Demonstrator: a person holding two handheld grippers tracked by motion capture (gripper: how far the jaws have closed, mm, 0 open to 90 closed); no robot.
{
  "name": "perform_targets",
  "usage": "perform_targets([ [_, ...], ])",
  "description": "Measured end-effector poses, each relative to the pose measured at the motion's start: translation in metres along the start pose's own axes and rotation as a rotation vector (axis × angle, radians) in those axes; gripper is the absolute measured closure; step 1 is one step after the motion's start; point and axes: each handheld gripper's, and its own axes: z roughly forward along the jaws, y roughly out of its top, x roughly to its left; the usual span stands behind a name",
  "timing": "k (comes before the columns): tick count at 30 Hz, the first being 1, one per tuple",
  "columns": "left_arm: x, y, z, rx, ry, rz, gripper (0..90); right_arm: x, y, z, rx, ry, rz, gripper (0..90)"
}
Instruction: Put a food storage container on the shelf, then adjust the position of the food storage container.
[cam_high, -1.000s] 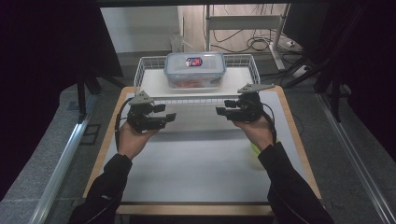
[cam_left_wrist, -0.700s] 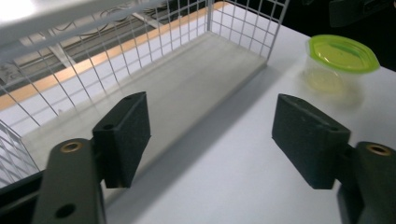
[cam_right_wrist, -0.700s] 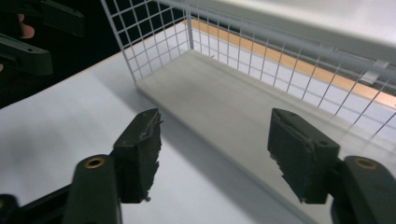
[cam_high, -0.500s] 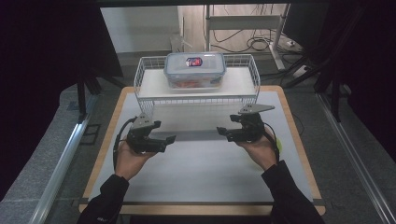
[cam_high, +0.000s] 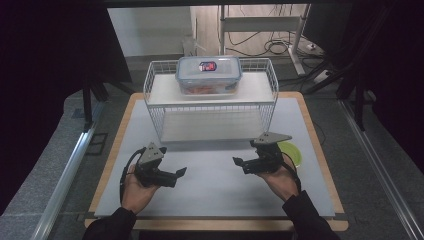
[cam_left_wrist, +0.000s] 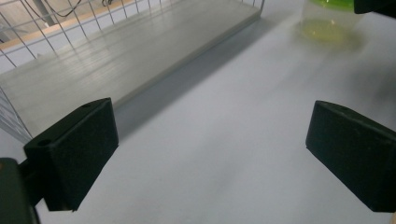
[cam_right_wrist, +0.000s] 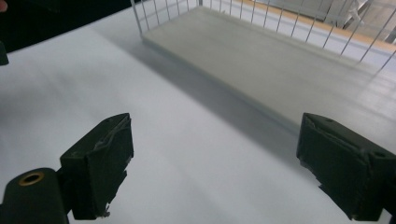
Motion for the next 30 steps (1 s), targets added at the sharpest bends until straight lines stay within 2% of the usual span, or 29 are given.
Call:
perform_targets([
  [9, -0.011, -0.024, 0.009, 0.031, 0.033, 0.045, 0.7, 0.007, -0.03, -0.003, 0.053, -0.033, -0.023, 10.5],
  [13, -0.014, -0.029, 0.01, 0.041, 0.047, 0.068, 0.1, 0.006, -0.032, -0.002, 0.071, -0.042, -0.019, 8.2],
  [16, -0.013, -0.033, 0.01, 0.052, 0.045, 0.066, 0.0, 0.005, -0.032, -0.001, 0.089, -0.043, -0.007, 3.9],
  [19, -0.011, -0.035, 0.011, 0.051, 0.042, 0.058, 0.0, 0.003, -0.031, -0.002, 0.086, -0.053, 0.015, 3.4],
  [23, -0.012, -0.035, 0.009, 0.05, 0.048, 0.065, 0.0, -0.001, -0.027, -0.009, 0.078, -0.082, 0.023, 16.6],
  [26, -0.011, -0.036, 0.009, 0.049, 0.053, 0.065, 0.0, -0.006, -0.025, -0.017, 0.08, -0.116, 0.018, 32.2],
  [30, -0.009, -0.037, 0.009, 0.049, 0.054, 0.063, 0.0, -0.017, -0.024, -0.025, 0.1, -0.142, 0.036, 55.0],
])
